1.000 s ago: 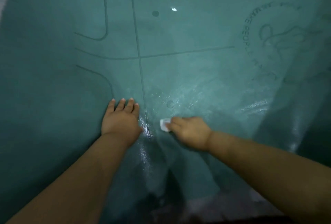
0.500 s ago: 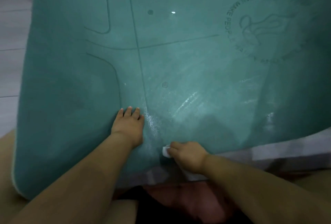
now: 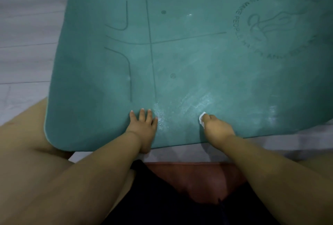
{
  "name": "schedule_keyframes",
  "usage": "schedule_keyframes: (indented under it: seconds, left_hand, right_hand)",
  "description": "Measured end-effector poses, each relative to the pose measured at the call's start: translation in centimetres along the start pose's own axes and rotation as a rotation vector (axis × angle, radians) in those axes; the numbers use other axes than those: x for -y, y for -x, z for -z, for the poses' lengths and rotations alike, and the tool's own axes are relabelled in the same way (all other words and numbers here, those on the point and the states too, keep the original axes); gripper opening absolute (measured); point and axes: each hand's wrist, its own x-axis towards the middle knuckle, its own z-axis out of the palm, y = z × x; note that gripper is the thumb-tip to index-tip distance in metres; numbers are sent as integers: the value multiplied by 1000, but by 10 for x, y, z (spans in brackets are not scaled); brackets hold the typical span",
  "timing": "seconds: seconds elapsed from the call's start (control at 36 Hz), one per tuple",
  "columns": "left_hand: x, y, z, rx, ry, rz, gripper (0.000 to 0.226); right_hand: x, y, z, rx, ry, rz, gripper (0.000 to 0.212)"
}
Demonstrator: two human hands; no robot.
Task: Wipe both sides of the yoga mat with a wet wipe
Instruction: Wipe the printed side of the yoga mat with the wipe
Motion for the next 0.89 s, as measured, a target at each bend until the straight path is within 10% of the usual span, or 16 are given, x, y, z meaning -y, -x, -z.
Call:
schedule_keyframes:
  seconds: [0.28,0.78,0.89]
  left_hand:
    - [11,13,1,-48,86,-113,45]
    - [47,26,17,-620,879,20,26]
    - [53,28,19,-683,915,15,23]
  right_hand:
    - [-5,-3,-1,58,-63,40,65]
    - [-5,19,61,23,-200,209,40]
    - [-8,28,76,29,-203,226,61]
